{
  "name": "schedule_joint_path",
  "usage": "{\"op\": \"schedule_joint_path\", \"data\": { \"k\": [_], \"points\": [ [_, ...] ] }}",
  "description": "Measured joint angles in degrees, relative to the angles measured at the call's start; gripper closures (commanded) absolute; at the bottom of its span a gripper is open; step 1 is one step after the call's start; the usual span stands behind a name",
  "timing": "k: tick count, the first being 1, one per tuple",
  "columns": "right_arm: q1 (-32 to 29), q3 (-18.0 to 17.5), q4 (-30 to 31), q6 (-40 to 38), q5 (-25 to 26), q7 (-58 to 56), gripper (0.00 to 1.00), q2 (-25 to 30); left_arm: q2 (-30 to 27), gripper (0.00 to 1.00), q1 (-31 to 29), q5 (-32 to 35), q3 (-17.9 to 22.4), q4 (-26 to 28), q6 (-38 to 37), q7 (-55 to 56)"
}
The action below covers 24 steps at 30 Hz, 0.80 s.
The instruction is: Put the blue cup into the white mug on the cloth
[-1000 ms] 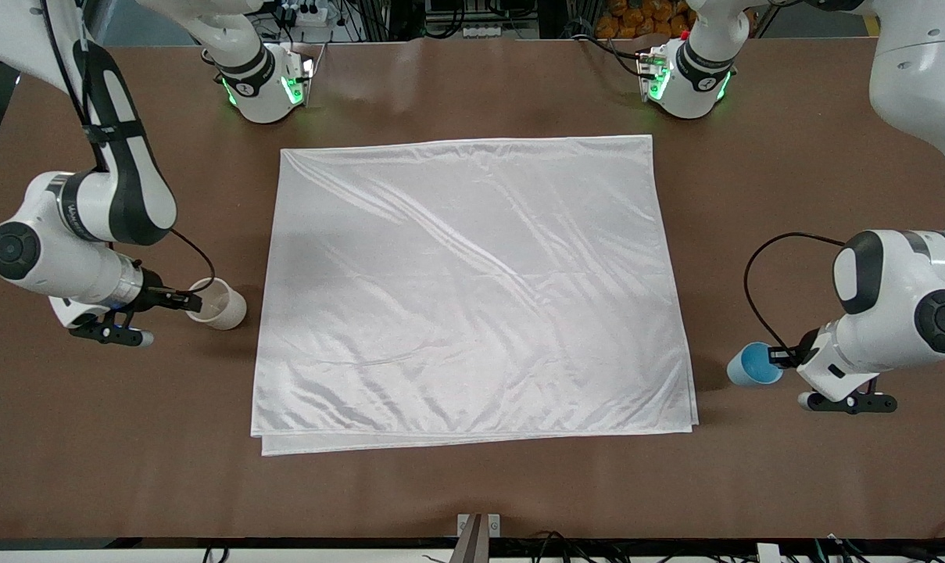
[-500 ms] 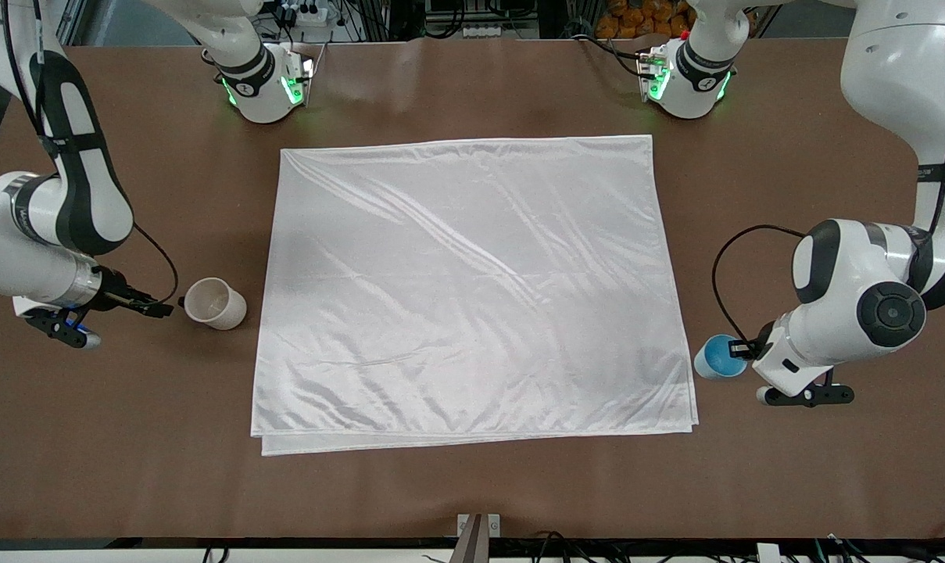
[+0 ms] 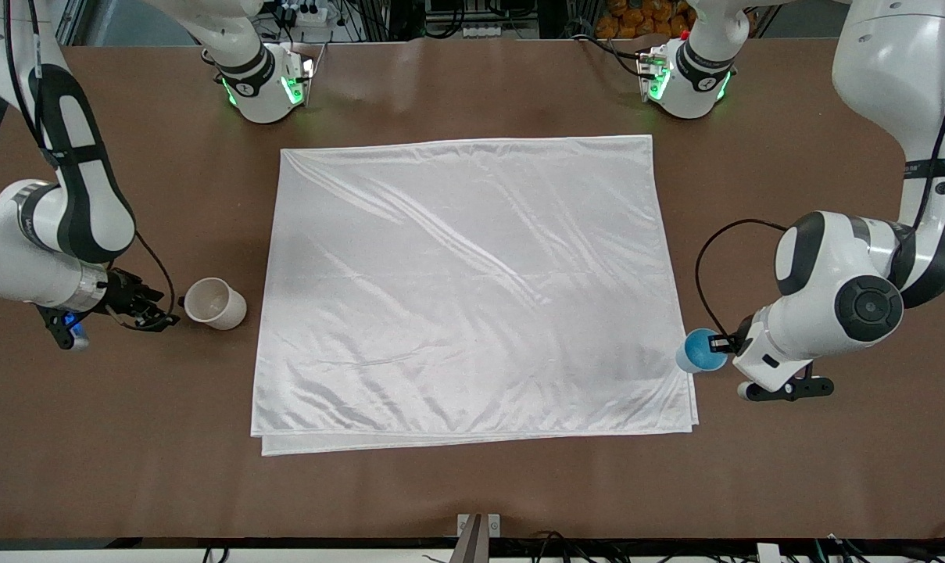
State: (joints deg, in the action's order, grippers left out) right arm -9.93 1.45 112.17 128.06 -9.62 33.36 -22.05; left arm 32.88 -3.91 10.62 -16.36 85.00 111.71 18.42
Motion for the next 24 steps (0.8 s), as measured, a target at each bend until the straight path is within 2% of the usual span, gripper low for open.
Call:
{"op": "schedule_joint_path", "data": {
  "k": [6,11,24],
  "points": [
    [-1.0,0.0,0.0,0.6,-0.9,3.3,0.25,-1.0,-0.4,1.0,0.0,-0.5,-0.9,0.0,-0.9,2.1],
    [-1.4,0.0,0.0,0.6,-2.9,4.2,0.26,-1.7,-0.8,1.0,0.0,-1.1,-1.9,0.0,-1.0,3.4],
    [-1.4,0.0,0.0,0.8,-3.5,4.6,0.3,-4.0,-1.4,1.0,0.7,-1.1,-2.8,0.0,-1.9,6.3]
  ]
}}
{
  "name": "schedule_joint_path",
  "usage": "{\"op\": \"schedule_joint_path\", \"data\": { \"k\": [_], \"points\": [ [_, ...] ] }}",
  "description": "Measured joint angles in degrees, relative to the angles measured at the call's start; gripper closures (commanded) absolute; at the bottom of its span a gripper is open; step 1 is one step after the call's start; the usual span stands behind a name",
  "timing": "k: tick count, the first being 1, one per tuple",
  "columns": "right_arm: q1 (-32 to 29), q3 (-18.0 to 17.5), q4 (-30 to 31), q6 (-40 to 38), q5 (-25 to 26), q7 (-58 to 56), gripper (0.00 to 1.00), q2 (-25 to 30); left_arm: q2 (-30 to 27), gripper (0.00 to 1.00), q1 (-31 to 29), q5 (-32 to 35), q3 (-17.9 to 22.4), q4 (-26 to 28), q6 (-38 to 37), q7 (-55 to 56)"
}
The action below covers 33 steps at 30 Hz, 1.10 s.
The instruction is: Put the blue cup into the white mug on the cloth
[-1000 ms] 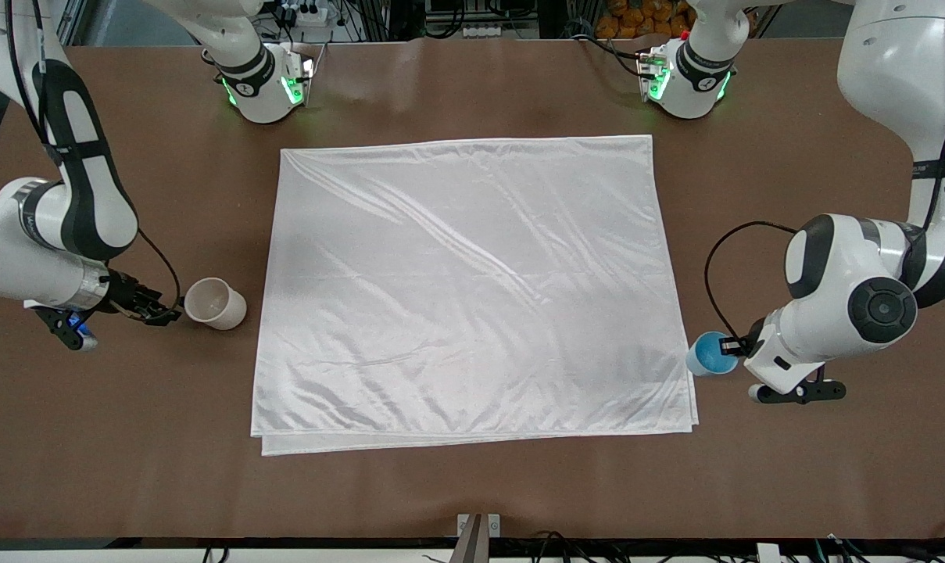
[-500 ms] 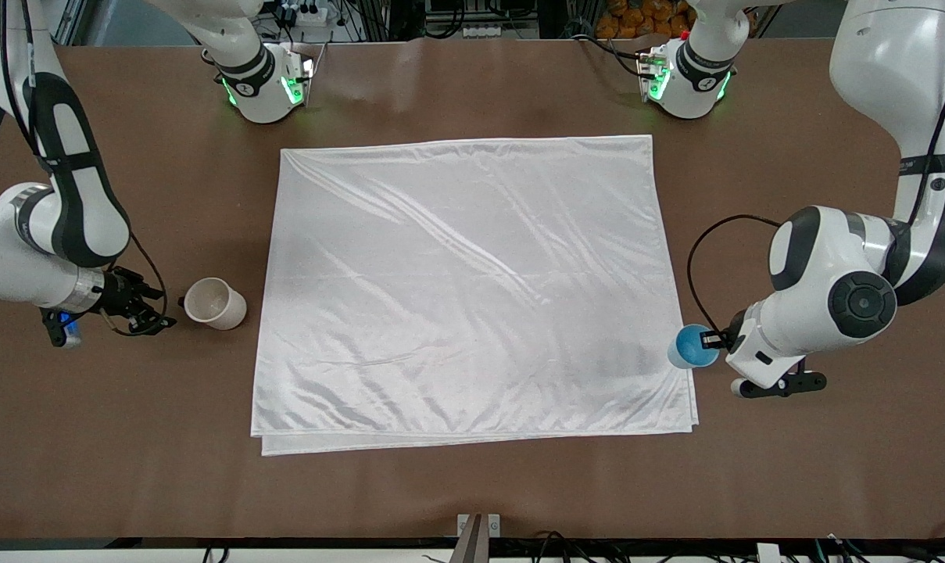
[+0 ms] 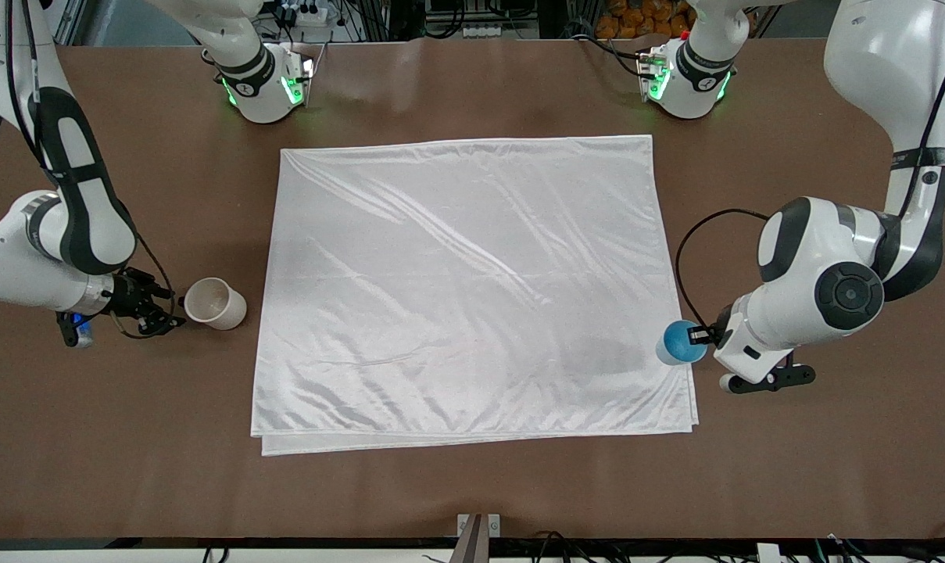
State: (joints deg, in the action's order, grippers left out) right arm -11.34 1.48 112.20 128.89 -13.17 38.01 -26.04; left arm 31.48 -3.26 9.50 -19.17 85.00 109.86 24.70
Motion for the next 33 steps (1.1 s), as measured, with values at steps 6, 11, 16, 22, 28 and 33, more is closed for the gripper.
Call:
{"op": "schedule_joint_path", "data": {
  "k": [6,11,16,22,28,33],
  "points": [
    [0.0,0.0,0.0,0.4,-0.1,0.0,0.34,-1.1,0.0,1.0,0.1,0.0,0.0,0.0,0.0,0.3],
    [0.0,0.0,0.0,0.7,-0.1,0.0,0.53,-1.6,0.0,1.0,0.2,0.0,0.0,0.0,0.0,0.3],
    [0.0,0.0,0.0,1.1,-0.1,0.0,0.75,-1.6,0.0,1.0,0.4,0.0,0.0,0.0,-0.1,0.9],
    [0.0,-0.1,0.0,1.3,-0.1,0.0,0.99,-1.6,0.0,1.0,0.5,0.0,0.0,0.0,-0.1,2.4],
    [0.2,-0.3,0.0,1.6,-0.1,0.0,1.0,-1.6,0.0,1.0,0.8,0.0,0.0,0.0,-0.6,2.7],
    [0.3,-0.3,-0.1,1.7,-0.1,0.0,1.0,-1.6,0.0,1.0,1.2,0.0,-0.1,0.0,-0.7,2.9]
  ]
}}
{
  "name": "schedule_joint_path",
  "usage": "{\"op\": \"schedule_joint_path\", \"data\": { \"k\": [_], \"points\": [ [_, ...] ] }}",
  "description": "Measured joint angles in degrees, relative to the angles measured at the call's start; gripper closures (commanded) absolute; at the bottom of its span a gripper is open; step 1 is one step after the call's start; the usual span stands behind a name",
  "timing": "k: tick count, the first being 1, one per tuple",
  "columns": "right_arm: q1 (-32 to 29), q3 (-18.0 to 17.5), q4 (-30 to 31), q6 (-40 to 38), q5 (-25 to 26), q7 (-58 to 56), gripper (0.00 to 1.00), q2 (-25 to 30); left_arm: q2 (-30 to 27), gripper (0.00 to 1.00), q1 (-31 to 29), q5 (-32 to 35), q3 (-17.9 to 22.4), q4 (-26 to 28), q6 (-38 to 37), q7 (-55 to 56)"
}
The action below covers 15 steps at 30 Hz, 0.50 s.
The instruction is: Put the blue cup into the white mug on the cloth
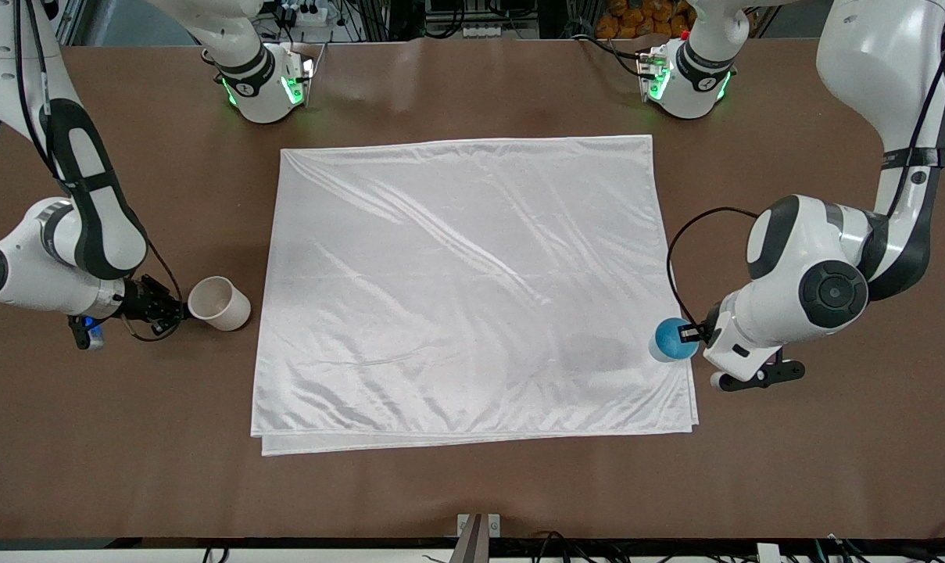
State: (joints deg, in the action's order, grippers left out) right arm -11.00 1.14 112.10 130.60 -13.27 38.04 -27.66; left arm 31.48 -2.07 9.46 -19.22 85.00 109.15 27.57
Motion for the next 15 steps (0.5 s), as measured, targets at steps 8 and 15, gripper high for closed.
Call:
{"op": "schedule_joint_path", "data": {
  "k": [8,15],
  "points": [
    [1.4,-0.3,-1.2,-0.3,0.0,1.3,1.0,0.6,0.0,1.0,0.1,0.0,0.0,0.0,0.0,0.2],
    [6.8,-0.5,-2.1,-4.7,0.2,9.6,1.0,3.8,0.0,1.0,0.1,0.0,0.1,0.0,0.0,0.2]
  ]
}}
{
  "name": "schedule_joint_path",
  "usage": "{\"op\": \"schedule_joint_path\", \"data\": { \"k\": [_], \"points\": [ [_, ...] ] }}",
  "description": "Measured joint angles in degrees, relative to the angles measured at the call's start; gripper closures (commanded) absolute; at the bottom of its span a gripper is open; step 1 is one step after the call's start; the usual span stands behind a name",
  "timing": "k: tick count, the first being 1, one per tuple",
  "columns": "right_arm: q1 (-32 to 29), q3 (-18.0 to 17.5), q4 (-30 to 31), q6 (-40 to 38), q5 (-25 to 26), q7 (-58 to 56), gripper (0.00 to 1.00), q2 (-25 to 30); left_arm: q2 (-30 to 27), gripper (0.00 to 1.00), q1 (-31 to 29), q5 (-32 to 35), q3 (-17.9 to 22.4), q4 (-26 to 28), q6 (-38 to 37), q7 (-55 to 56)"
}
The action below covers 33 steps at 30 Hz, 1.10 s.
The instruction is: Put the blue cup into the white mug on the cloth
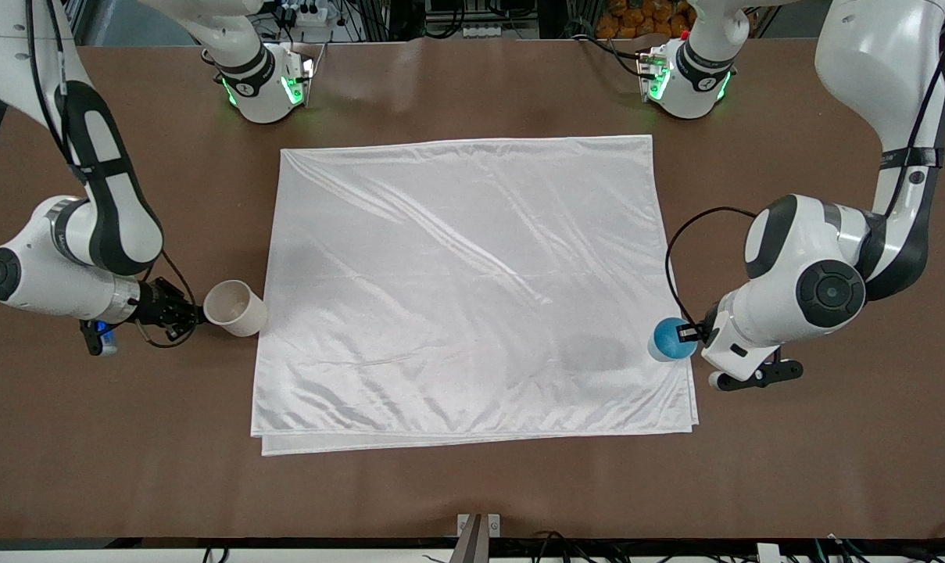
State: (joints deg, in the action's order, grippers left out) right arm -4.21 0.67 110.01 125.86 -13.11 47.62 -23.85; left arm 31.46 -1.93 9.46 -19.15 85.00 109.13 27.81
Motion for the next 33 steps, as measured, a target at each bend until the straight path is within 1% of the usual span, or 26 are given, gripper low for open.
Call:
{"op": "schedule_joint_path", "data": {
  "k": [7,11,19,25,33],
  "points": [
    [8.7,-0.2,-0.2,-2.2,2.0,13.4,1.0,3.3,-0.1,1.0,-0.1,0.0,0.1,0.0,0.0,0.0],
    [14.3,-0.4,-0.7,-2.2,2.9,21.7,1.0,3.5,-0.1,1.0,-0.1,0.0,0.1,0.0,0.0,0.0],
    [24.2,-0.4,-0.9,-2.1,3.1,33.4,1.0,2.8,-0.7,1.0,0.0,0.0,0.0,0.0,0.0,0.0],
    [30.7,-0.4,-2.6,-1.8,3.1,39.9,1.0,0.3,-1.1,1.0,0.3,0.0,-0.1,0.0,-0.1,1.4],
    [37.3,-0.4,-9.0,-1.0,3.0,45.8,1.0,-6.8,-1.2,1.0,2.8,0.0,-0.2,-0.2,-0.4,6.0]
  ]
}}
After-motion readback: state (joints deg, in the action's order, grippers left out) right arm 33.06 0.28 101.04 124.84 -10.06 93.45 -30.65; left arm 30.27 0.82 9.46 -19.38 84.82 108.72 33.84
